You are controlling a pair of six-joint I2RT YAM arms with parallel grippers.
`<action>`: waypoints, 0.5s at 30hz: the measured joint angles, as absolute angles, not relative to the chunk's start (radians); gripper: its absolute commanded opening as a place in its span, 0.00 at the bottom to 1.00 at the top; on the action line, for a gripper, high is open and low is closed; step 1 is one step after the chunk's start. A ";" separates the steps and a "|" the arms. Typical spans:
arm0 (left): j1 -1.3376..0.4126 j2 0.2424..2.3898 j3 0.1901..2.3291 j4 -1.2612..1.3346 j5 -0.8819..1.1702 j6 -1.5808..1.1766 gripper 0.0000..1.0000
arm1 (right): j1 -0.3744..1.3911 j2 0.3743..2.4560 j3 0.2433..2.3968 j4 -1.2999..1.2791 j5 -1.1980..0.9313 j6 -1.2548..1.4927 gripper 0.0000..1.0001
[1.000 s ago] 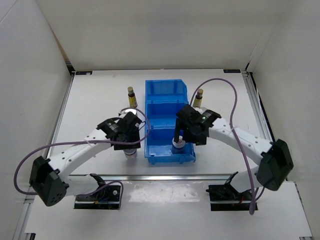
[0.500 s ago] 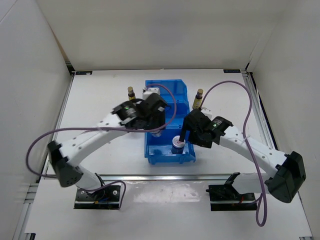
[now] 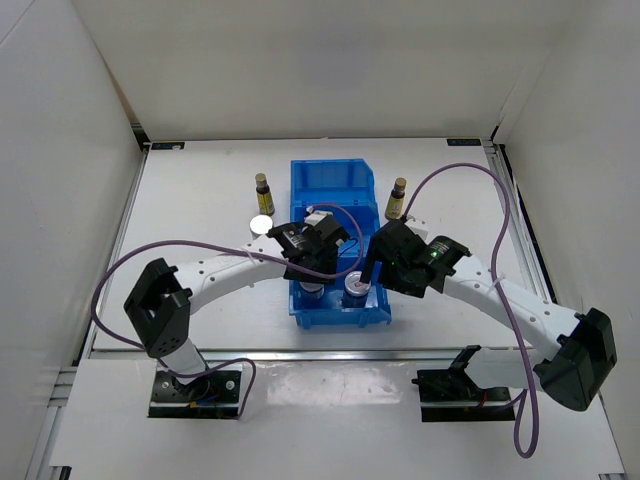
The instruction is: Organize the condiment bottles
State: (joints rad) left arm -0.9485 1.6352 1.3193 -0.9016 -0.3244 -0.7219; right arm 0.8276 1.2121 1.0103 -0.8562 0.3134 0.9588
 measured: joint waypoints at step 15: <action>-0.951 1.632 1.211 -0.739 -0.294 -0.731 1.00 | 0.828 1.213 1.040 -0.894 0.323 0.941 1.00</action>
State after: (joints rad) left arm -0.9508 1.6321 1.2110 -0.7395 -0.2939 -0.7307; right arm 0.8276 1.2129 1.0397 -0.8940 0.3233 0.9413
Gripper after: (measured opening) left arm 0.998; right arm 0.998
